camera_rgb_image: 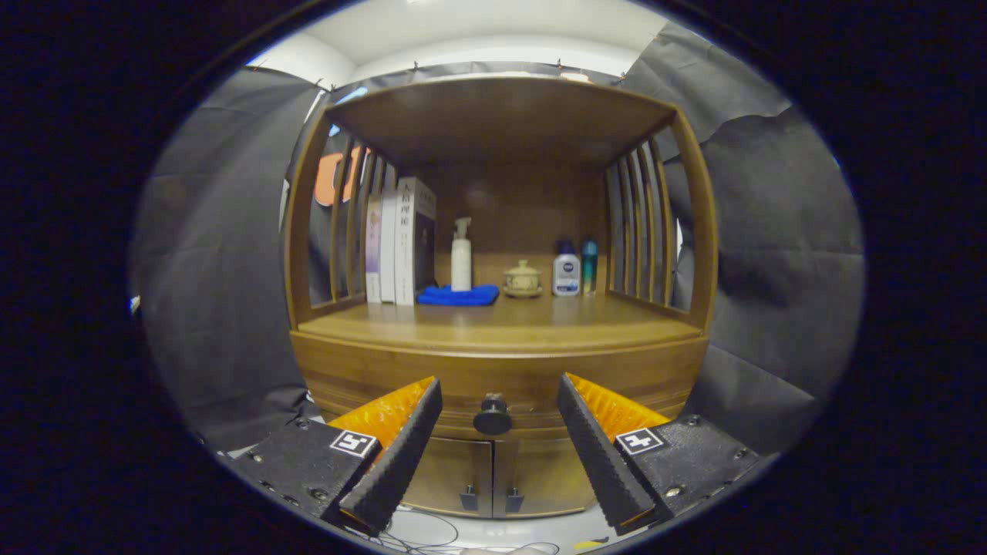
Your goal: Pull open the drawer, take out the items inside it, and place them on the countertop above the cabinet.
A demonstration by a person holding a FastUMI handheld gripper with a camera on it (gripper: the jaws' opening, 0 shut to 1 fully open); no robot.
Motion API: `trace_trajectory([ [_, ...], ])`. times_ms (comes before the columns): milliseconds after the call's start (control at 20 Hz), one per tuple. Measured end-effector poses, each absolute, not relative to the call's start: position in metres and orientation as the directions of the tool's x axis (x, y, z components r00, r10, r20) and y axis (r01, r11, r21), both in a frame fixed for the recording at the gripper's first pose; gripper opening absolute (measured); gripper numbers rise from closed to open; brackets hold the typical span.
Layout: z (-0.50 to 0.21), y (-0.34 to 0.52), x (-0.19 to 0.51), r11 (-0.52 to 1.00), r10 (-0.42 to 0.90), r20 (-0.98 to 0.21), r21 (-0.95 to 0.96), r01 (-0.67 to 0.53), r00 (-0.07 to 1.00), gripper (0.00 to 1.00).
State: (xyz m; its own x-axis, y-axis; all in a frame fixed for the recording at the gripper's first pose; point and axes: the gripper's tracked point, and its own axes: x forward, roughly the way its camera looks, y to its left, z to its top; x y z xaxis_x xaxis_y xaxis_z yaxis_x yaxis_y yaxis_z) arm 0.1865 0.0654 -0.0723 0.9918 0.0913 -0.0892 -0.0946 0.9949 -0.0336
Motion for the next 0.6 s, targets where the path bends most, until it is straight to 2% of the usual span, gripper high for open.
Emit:
trace_trajectory([
  [200,-0.114,0.068,0.220,0.997,0.069,-0.166,-0.007,-0.071,0.984,0.98],
  [450,-0.133,0.072,0.252,0.998,0.047,-0.182,-0.023,-0.052,0.982,0.96],
  [600,-0.138,0.073,0.265,0.998,0.047,-0.199,-0.033,-0.054,0.979,0.82],
])
